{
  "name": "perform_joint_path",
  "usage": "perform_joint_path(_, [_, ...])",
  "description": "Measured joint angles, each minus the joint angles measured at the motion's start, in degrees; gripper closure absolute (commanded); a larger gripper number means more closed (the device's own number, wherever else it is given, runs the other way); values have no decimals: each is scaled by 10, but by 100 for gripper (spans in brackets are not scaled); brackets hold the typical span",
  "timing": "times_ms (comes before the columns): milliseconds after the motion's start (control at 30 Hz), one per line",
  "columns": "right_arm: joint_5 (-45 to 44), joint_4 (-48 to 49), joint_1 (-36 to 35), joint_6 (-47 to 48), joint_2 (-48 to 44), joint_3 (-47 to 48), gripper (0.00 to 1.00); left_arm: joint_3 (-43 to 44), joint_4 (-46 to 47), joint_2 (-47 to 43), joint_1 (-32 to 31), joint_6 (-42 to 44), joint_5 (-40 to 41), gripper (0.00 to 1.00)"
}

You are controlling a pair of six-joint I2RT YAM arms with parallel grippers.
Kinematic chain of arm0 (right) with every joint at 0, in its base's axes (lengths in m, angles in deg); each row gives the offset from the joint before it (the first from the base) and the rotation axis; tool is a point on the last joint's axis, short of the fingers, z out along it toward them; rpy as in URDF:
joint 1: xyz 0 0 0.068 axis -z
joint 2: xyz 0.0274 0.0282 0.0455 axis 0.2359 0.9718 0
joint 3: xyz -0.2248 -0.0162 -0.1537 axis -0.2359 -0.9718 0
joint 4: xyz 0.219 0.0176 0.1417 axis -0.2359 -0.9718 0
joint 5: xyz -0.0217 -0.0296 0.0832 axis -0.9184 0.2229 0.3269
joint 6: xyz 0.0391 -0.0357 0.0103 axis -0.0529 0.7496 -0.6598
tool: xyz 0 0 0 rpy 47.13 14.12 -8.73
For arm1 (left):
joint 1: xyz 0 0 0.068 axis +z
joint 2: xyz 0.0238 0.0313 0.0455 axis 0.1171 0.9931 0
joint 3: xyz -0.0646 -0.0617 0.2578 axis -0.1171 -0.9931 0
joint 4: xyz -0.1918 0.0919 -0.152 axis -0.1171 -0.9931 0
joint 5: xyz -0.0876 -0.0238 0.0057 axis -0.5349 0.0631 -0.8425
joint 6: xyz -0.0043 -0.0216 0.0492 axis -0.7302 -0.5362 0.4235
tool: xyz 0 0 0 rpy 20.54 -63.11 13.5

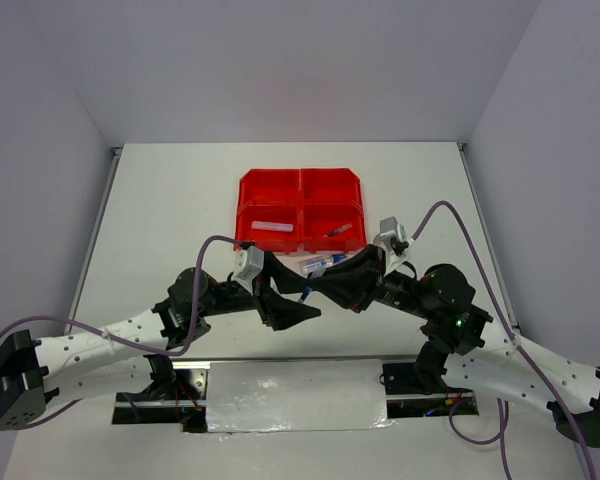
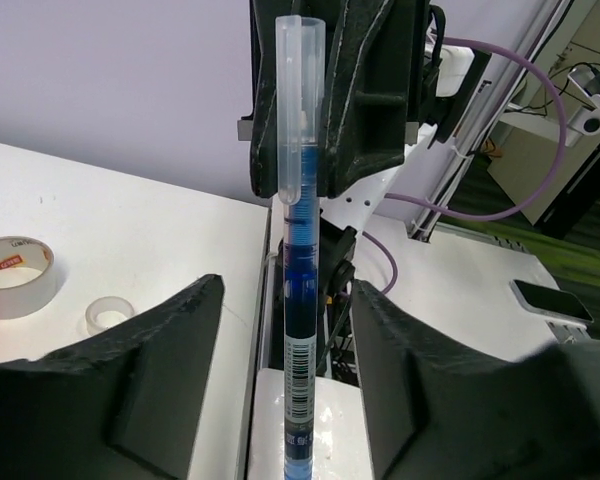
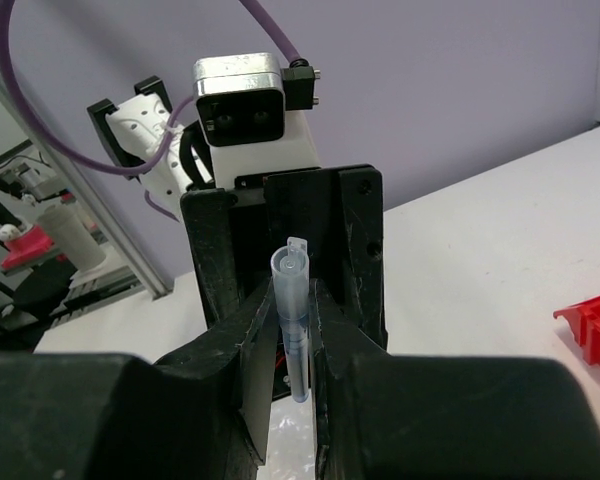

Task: Sort the stationery into containers
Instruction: Place the pen in the storage box.

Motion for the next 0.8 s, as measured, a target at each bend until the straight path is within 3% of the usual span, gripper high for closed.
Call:
perform_joint_path(67, [0,0,0,2,0,0,86,0,0,1,0,-1,0,47])
perform_joint_path(100, [1,-1,0,3,0,1,85,0,0,1,0,-2,0,85])
perform_joint_path(133, [1,-2,0,4,0,1,85,0,1,1,0,-4,-1,99])
perform_joint_path(200, [-1,-3,1,7,1,2,88,0,3,1,0,-1,-3,100])
perform_joint_path(233, [-4,-3,1,9,1,3,91,0,4,1,0,0,-5,95])
perform_joint_path(267, [-4,-3,1,8,1,3,94,0,4,1,0,0,-5,83])
perform_joint_path(400, [-28,-7,1,6,0,3,100,2,-5,4,0,3,13,1])
perform_joint_path(633, [-99,-28,1,6,-4,3,100,34,-93,16,0,-1,101,1])
perform_joint_path(800, [-221,-56,1,-12,-23,3,100,96,-204,18,-1,-6,230,1])
